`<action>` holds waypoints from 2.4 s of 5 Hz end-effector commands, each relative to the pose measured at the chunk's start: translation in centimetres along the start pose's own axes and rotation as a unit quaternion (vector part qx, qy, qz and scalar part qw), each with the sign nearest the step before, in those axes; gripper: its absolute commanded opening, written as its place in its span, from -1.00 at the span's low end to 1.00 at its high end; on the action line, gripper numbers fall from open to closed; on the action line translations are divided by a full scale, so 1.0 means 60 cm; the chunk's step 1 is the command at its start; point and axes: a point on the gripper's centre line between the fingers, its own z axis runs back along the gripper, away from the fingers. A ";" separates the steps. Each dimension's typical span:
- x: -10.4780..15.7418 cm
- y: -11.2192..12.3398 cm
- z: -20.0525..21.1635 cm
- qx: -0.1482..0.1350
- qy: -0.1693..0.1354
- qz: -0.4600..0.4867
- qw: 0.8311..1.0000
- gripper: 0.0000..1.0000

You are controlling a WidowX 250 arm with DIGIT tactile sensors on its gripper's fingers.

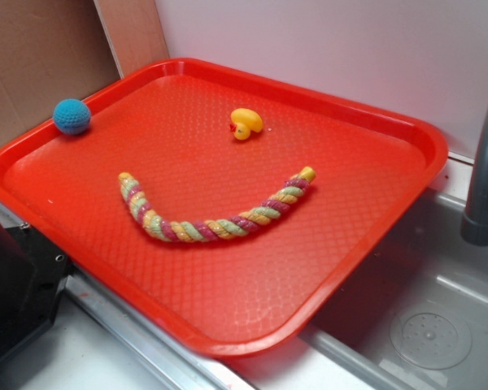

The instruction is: Grab the blue ball.

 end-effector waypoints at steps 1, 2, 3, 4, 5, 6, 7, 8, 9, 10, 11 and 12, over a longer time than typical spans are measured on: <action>0.077 0.078 -0.075 0.024 -0.019 0.252 0.967 1.00; 0.087 0.117 -0.120 0.054 -0.033 0.340 0.938 1.00; 0.092 0.146 -0.166 0.078 -0.063 0.387 0.917 1.00; 0.109 0.167 -0.218 0.114 -0.106 0.430 0.889 1.00; 0.130 0.189 -0.257 0.135 -0.132 0.458 0.869 1.00; 0.144 0.210 -0.283 0.159 -0.155 0.480 0.848 1.00; 0.156 0.232 -0.305 0.192 -0.174 0.498 0.828 1.00; 0.156 0.238 -0.322 0.213 -0.181 0.510 0.813 1.00; 0.157 0.235 -0.325 0.217 -0.187 0.513 0.809 -1.00; 0.159 0.222 -0.316 0.205 -0.181 0.498 0.823 -1.00; 0.165 0.199 -0.287 0.194 -0.132 0.424 0.875 -1.00; 0.166 0.172 -0.260 0.166 -0.104 0.359 0.912 -1.00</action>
